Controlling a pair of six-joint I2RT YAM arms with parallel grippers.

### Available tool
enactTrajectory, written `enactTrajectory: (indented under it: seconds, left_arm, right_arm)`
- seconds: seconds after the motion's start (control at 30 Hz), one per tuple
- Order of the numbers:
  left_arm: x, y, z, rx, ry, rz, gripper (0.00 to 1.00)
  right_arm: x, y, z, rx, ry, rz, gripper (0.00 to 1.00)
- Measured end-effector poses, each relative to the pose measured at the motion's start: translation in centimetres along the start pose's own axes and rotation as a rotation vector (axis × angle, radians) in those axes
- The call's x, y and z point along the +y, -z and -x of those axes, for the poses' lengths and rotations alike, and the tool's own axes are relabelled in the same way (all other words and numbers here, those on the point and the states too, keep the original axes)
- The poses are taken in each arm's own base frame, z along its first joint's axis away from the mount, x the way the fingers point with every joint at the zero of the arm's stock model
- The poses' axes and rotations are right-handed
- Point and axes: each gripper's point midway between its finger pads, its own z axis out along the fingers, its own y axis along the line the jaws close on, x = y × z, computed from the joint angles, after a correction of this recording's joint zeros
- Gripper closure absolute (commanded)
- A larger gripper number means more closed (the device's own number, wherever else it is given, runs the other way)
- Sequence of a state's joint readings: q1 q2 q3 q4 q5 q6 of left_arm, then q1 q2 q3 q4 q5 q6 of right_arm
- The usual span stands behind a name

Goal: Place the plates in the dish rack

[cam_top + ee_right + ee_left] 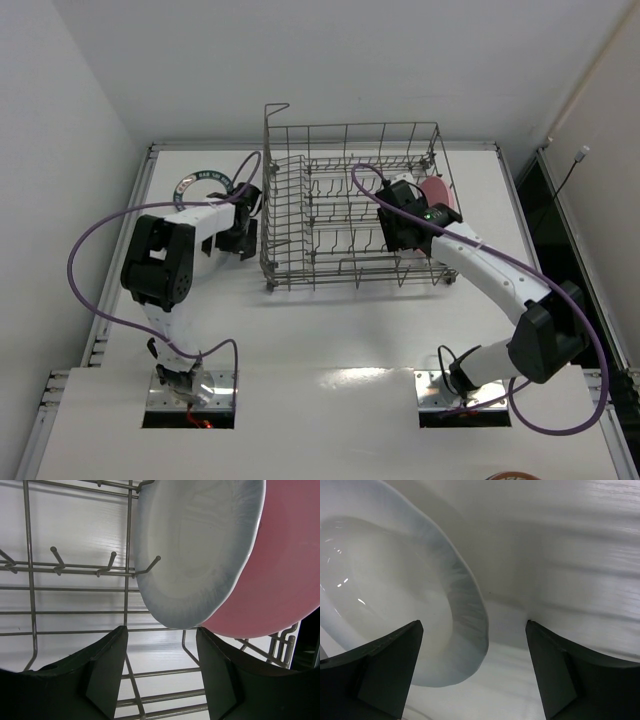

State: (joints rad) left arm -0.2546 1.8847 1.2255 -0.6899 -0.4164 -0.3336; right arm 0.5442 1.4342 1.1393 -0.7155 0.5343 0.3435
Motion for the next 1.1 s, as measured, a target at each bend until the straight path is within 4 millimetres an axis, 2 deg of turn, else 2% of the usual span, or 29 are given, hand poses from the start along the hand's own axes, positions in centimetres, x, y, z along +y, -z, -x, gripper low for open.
enactTrajectory:
  seconds: [0.07,0.13,0.27,0.37,0.43,0.6,0.73,0.83,0.93,1.03,1.1]
  left_arm:
    - [0.0,-0.1,0.1,-0.001,0.008,-0.001,0.18]
    - [0.1,-0.1,0.0,0.003,0.015,-0.002,0.24]
    - [0.1,-0.3,-0.4,0.022,0.019,-0.014,0.47]
    - [0.1,-0.7,-0.6,0.036,0.012,-0.018,0.72]
    - [0.4,-0.9,-0.8,0.044,-0.015,-0.005,0.83]
    - [1.2,-0.8,-1.2,0.061,-0.039,0.026,0.98]
    - [1.4,-0.1,-0.9,0.054,-0.026,0.01,1.0]
    - [1.3,1.5,0.1,0.033,-0.004,-0.024,1.0]
    - [1.5,4.4,2.8,-0.044,0.025,-0.051,1.0]
    - [1.7,9.4,7.1,-0.198,0.07,-0.087,1.0]
    - [1.6,12.9,9.2,-0.287,0.109,-0.149,1.0]
  right_arm:
    - [0.0,0.0,0.0,0.0,0.0,0.002,0.45]
    - [0.1,0.0,0.0,0.0,0.0,0.003,0.45]
    - [0.1,0.0,0.0,0.0,0.0,0.004,0.45]
    - [0.1,0.0,0.0,0.0,-0.001,0.005,0.45]
    - [0.0,0.0,-0.1,0.0,0.0,0.005,0.45]
    - [0.1,0.0,-0.3,0.005,0.002,0.007,0.45]
    - [0.1,0.0,-0.6,0.007,0.002,0.009,0.45]
    - [-0.1,0.3,-0.8,0.0,-0.006,0.012,0.45]
    - [-0.4,0.9,-0.7,-0.022,-0.028,0.016,0.45]
    - [-0.9,1.7,-0.2,-0.055,-0.063,0.021,0.45]
    - [-1.0,2.0,0.1,-0.075,-0.08,0.026,0.45]
